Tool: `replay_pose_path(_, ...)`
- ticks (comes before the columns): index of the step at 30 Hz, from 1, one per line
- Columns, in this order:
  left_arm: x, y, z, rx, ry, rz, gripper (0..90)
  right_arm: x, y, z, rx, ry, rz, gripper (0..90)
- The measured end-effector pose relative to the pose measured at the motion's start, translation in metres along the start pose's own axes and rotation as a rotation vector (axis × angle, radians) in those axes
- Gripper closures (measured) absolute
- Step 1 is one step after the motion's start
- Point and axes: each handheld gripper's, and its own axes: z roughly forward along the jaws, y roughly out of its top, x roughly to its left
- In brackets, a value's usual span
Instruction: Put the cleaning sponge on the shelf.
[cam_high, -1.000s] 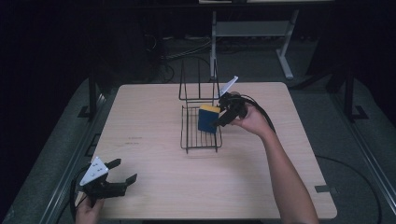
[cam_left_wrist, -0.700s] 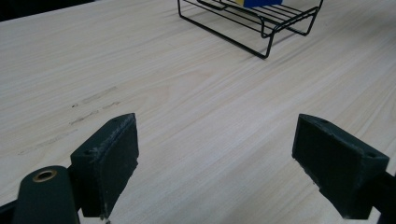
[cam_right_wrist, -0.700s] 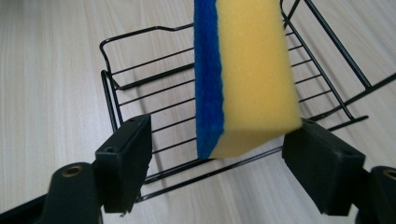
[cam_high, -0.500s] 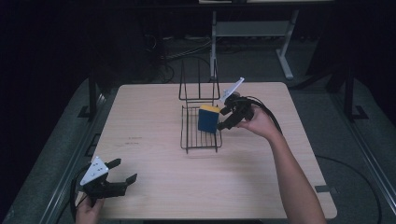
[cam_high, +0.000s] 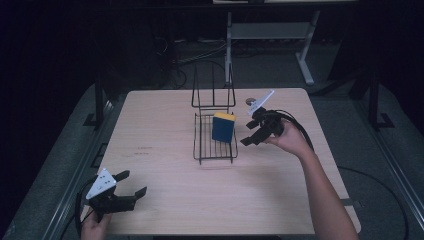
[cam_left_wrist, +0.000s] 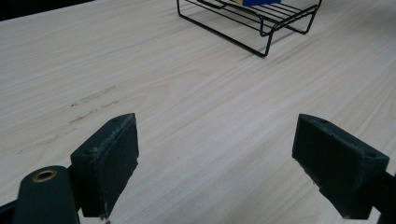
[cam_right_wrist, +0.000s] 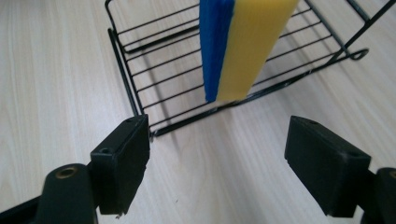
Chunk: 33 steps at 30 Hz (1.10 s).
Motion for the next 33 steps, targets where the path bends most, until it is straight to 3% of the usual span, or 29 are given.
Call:
replay_pose_path(9,-0.001,0.0,-0.001,-0.001,0.002,0.005,14.1,0.005,-0.019,-0.002,0.014,-0.001,0.019,21.7)
replay_pose_path(24,-0.002,0.001,-0.001,0.0,0.001,0.007,14.1,0.013,-0.028,-0.013,0.003,-0.004,0.028,20.9)
replay_pose_path(33,-0.002,0.001,0.0,0.0,0.0,0.008,14.1,0.014,-0.038,-0.01,0.008,0.002,0.044,20.9)
